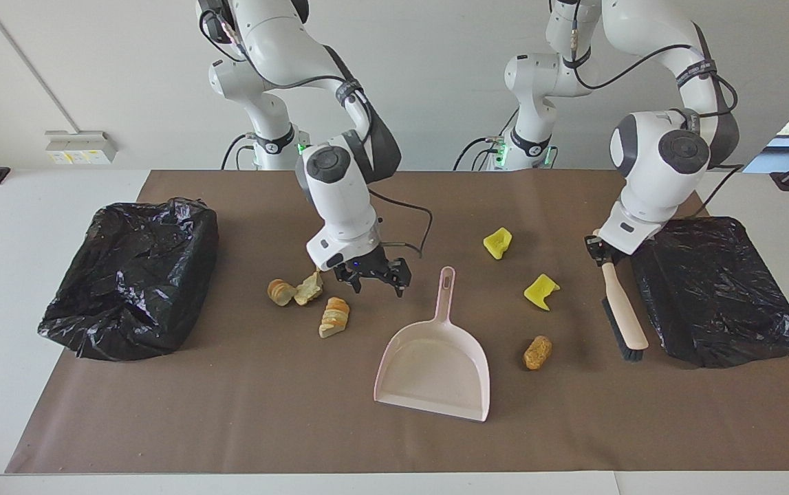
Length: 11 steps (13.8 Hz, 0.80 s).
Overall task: Sweep and dump trash in bin
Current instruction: 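Lift the brush with the left gripper while the right gripper grasps the dustpan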
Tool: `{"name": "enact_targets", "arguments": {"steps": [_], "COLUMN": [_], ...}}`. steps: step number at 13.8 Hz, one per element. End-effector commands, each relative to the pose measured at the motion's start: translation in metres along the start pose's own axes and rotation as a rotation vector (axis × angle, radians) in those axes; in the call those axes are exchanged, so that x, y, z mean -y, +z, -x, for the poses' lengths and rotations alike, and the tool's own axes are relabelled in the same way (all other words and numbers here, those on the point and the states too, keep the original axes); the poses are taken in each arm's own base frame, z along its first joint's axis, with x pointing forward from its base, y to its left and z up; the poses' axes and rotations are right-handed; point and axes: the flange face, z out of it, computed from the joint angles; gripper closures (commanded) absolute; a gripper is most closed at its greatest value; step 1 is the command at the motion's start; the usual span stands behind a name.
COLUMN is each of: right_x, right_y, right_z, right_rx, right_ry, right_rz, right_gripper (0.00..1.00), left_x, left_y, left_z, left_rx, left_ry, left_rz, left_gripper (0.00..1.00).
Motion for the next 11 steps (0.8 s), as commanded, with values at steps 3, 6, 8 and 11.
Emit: {"name": "enact_targets", "arguments": {"steps": [3, 6, 8, 11], "right_x": [0.055, 0.072, 0.078, 0.081], "right_y": [0.028, 0.032, 0.036, 0.036], "right_z": [0.028, 0.047, 0.053, 0.043], "right_rx": [-0.017, -0.027, -0.051, -0.067], "right_ry": [0.038, -0.009, -0.039, -0.039], "right_rz": [-0.049, -0.050, -0.054, -0.063], "right_gripper": [0.00, 0.00, 0.00, 0.00], "left_x": [0.024, 0.011, -0.003, -0.014], "left_y": [-0.002, 0.001, 0.007, 0.010], "left_z": [-0.049, -0.081, -0.090, -0.100], "left_rx": [-0.080, -0.084, -0.082, -0.122], "left_ry": [0.326, 0.463, 0.527, 0.749], "left_rz": [-0.064, -0.113, -0.172, -0.230], "left_gripper": [1.00, 1.00, 1.00, 1.00]}}
